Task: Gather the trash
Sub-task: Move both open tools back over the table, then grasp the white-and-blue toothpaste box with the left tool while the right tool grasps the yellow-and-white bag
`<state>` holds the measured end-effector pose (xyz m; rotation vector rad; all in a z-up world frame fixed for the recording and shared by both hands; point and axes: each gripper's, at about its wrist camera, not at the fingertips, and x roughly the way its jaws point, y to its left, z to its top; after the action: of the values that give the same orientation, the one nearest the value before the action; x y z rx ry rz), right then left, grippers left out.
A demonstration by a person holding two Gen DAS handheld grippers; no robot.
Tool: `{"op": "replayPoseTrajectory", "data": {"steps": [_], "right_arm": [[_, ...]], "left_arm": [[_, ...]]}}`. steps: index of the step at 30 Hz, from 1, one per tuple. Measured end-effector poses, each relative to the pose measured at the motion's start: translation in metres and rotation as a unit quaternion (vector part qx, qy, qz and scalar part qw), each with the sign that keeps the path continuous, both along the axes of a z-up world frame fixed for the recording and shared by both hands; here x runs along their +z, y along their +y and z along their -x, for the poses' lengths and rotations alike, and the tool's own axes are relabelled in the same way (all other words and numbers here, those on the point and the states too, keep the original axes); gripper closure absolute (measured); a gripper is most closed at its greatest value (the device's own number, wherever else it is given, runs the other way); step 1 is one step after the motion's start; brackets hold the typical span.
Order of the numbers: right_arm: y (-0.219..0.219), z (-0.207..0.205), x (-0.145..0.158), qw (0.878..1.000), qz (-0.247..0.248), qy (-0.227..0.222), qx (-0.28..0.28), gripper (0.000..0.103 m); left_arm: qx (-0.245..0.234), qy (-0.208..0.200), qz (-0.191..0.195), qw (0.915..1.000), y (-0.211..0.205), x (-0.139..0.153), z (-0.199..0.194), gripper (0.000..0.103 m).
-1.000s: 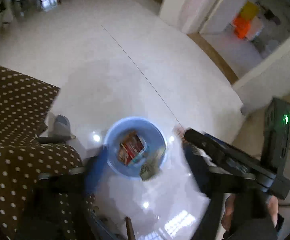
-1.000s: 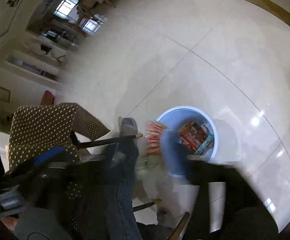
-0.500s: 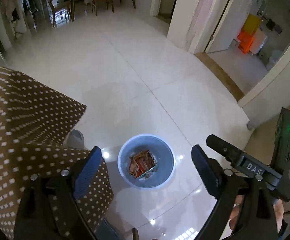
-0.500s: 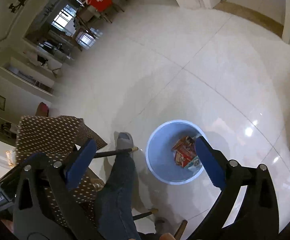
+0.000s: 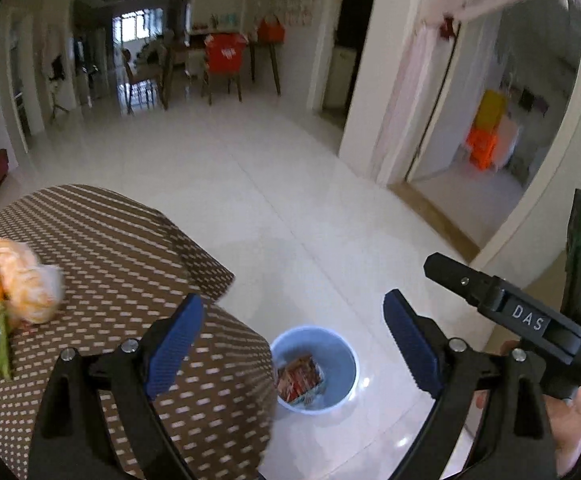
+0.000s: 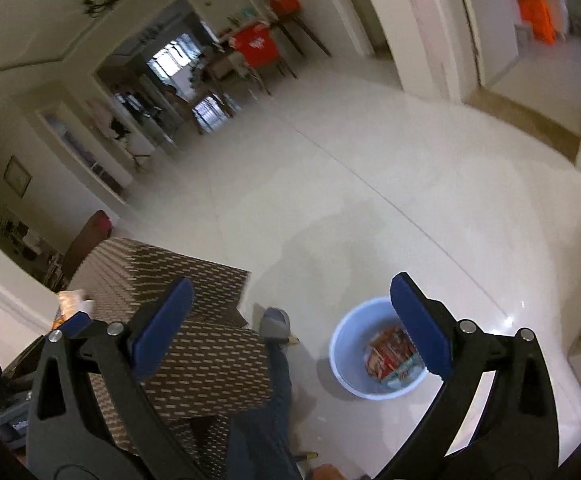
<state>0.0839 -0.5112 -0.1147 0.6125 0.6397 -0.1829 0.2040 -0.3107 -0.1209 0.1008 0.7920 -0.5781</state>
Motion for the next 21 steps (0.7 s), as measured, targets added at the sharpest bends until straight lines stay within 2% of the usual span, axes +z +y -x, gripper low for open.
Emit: {"op": "replayPoseTrajectory", "data": {"steps": [3, 6, 9, 11, 15, 19, 21], "right_arm": [[0.030, -0.001, 0.026, 0.999, 0.027, -0.030, 0.019, 0.006], [0.065, 0.004, 0.061, 0.995, 0.042, -0.086, 0.037, 0.006], [0.099, 0.006, 0.084, 0.986, 0.082, -0.134, 0.050, 0.006], [0.122, -0.005, 0.087, 0.981, 0.102, -0.146, 0.077, 0.006], [0.161, -0.030, 0.081, 0.981, 0.087, -0.111, 0.133, 0.006], [0.205, -0.050, 0.077, 0.973, 0.125, -0.083, 0.173, 0.006], [0.219, -0.061, 0.073, 0.971, 0.121, -0.074, 0.193, 0.006]], "left_arm": [[0.025, -0.035, 0.014, 0.9990, 0.034, 0.022, 0.009, 0.013], [0.051, -0.076, 0.023, 0.9955, 0.072, 0.038, 0.018, 0.011], [0.077, -0.113, 0.004, 0.9906, 0.104, 0.045, 0.027, 0.010], [0.093, -0.128, -0.009, 0.9874, 0.126, 0.044, 0.029, 0.010], [0.129, -0.125, -0.013, 0.9837, 0.165, 0.038, 0.024, 0.010], [0.162, -0.123, -0.019, 0.9789, 0.209, 0.031, 0.024, 0.010], [0.172, -0.125, -0.032, 0.9766, 0.224, 0.028, 0.023, 0.010]]}}
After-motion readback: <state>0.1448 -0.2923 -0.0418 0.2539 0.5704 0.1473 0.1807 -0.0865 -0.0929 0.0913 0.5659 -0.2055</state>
